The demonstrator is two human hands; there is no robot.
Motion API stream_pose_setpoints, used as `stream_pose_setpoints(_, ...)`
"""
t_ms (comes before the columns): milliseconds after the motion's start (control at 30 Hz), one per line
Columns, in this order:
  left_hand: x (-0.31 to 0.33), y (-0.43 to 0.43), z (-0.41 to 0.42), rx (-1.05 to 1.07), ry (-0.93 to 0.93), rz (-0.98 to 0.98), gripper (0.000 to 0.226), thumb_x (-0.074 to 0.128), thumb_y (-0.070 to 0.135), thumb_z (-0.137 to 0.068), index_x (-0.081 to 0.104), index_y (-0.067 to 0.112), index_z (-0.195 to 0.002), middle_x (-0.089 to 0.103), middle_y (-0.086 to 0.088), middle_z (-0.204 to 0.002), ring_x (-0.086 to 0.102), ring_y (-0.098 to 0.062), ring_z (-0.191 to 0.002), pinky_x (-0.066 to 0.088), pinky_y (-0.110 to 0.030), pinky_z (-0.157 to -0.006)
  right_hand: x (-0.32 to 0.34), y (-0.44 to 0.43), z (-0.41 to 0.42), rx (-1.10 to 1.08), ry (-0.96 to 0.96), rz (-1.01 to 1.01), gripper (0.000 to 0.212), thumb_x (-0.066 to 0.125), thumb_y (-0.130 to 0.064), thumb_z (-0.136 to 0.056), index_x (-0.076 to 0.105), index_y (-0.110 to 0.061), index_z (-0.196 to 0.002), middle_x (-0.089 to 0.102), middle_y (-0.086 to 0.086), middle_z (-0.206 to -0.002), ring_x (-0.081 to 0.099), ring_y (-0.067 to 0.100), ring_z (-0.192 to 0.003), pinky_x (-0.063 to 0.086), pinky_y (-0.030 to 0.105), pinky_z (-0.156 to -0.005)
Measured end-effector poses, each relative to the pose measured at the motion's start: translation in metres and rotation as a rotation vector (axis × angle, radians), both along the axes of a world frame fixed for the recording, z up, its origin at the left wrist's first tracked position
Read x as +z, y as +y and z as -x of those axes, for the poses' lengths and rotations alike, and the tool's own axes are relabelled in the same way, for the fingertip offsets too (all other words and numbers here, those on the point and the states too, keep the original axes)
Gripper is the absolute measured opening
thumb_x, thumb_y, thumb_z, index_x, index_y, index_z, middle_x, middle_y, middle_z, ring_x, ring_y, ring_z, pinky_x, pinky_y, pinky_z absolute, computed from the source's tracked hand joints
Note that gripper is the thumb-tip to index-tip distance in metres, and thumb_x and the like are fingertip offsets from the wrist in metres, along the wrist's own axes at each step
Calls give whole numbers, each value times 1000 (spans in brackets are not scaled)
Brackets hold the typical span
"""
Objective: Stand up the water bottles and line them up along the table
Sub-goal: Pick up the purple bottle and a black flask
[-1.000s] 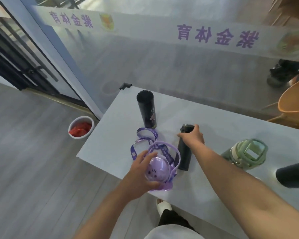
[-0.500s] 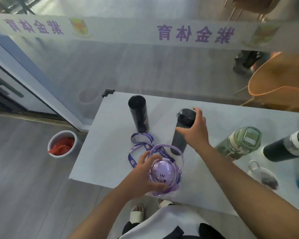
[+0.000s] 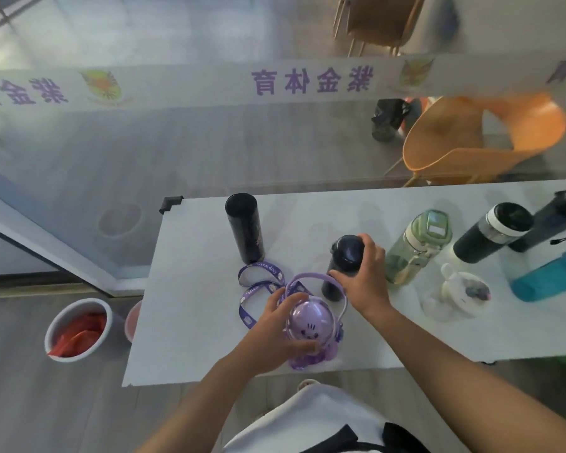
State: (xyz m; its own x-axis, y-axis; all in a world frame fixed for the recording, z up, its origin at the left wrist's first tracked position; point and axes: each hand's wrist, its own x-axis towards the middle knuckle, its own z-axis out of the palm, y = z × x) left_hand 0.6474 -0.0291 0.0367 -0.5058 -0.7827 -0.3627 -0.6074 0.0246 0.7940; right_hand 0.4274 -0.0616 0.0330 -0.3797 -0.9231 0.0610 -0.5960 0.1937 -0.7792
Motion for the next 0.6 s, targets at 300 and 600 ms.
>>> stream_pose_setpoints(300,2,-4,-7,-77,-6,4,84,78,66,-61,33,61,-132,10,14,-158,38,-22,-136,38,-36,-112,4,3,-2,22,-37,-62,85,84,-26,-69,34,-29,-139,37,1,-127,44,14,-107,42,25,-93)
stream_pose_setpoints(600,0,-7,-14,-102,13,38,89,79,57,-69,30,50,-142,11,9,-159,34,-23,-140,35,-38,-114,14,12,-7,38,48,-73,91,83,-37,-70,31,-25,-143,38,7,-135,43,18,-116,37,22,-93)
